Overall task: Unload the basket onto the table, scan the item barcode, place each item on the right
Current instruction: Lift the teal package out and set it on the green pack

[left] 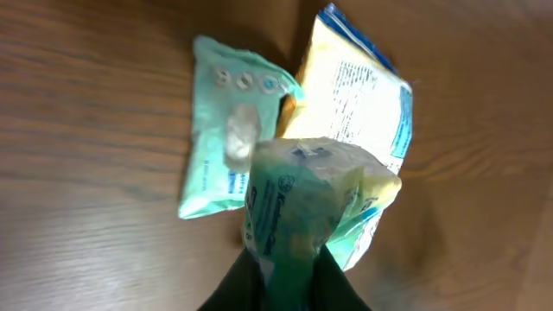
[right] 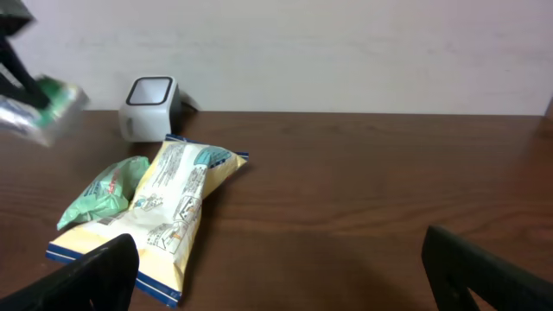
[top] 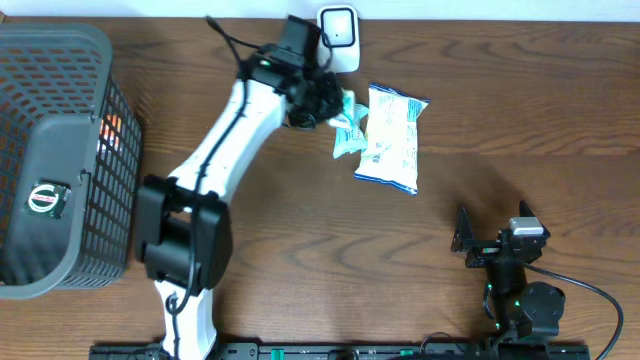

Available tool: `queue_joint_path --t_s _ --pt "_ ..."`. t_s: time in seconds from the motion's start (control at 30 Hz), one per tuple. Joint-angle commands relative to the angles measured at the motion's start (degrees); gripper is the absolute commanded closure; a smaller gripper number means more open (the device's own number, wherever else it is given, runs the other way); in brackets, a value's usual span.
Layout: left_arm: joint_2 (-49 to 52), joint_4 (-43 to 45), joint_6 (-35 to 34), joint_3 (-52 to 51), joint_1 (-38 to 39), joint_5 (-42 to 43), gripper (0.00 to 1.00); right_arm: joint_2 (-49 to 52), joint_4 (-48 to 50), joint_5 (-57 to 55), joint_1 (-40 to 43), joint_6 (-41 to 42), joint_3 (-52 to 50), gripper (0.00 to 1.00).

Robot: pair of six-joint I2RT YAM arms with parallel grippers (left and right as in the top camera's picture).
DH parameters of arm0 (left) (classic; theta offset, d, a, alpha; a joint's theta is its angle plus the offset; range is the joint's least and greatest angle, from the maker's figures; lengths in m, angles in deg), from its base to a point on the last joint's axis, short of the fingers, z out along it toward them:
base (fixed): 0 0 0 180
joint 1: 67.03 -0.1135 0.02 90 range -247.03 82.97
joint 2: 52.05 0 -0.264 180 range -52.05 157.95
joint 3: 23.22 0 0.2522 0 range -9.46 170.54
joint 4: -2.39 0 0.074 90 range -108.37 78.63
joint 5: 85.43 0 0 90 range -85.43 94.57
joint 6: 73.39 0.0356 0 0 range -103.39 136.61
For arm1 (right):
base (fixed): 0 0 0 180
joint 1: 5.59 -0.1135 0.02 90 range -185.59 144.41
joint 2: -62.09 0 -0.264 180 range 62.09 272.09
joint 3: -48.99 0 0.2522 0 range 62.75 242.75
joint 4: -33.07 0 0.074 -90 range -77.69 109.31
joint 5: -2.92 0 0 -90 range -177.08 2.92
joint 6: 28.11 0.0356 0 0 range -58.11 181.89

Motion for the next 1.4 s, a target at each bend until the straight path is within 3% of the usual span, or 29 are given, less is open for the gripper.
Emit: queue_joint_path --t_s 0.0,0.07,0.23,0.43,0.67,0.9,1.13,1.27,1.37 --pt "0.3 1.5 -0.5 0.6 1.8 -0.3 0.75 -0.2 -0.2 -0.3 -0.3 -0.8 -0.1 0.01" --pt "0.3 2.5 -0.5 0.6 2.7 -0.3 0.54 -0.2 -0.2 -0.3 -0.3 -0.8 -0.1 0.01" --pt "0.2 3.1 -0.2 0.6 3.4 -0.3 0.38 -0.2 -0.2 -0.3 -0.3 -0.8 -0.1 0.01" --pt "-1.7 2.9 3.4 0.9 1.2 3.1 0.37 -0.2 -0.2 -0.3 -0.3 -0.8 -0.1 0.01" --pt "-12.0 1.9 7.8 0.9 -6.6 3.6 0.36 -0.2 -0.2 -0.3 -0.3 -0.8 -0.1 0.01" --pt "-27.9 1.7 9.0 0.9 -24.2 1.8 0.36 -0.2 -0.2 -0.3 -0.3 -0.8 -0.1 0.01" --pt "-36.2 -0.8 9.0 0.9 -46.0 0.9 0.36 -0.2 -0.2 -0.3 -0.3 -0.8 -0.1 0.01" --pt "-36.5 -6.2 9.3 0.9 -56.7 -5.9 0.36 -0.2 -0.2 -0.3 -0.3 -0.8 -0.1 0.01" --pt "-35.3 -10.5 14.3 0.6 -62.4 -12.6 0.36 -0.2 -0.2 -0.3 -0.3 -0.8 -0.1 0.01"
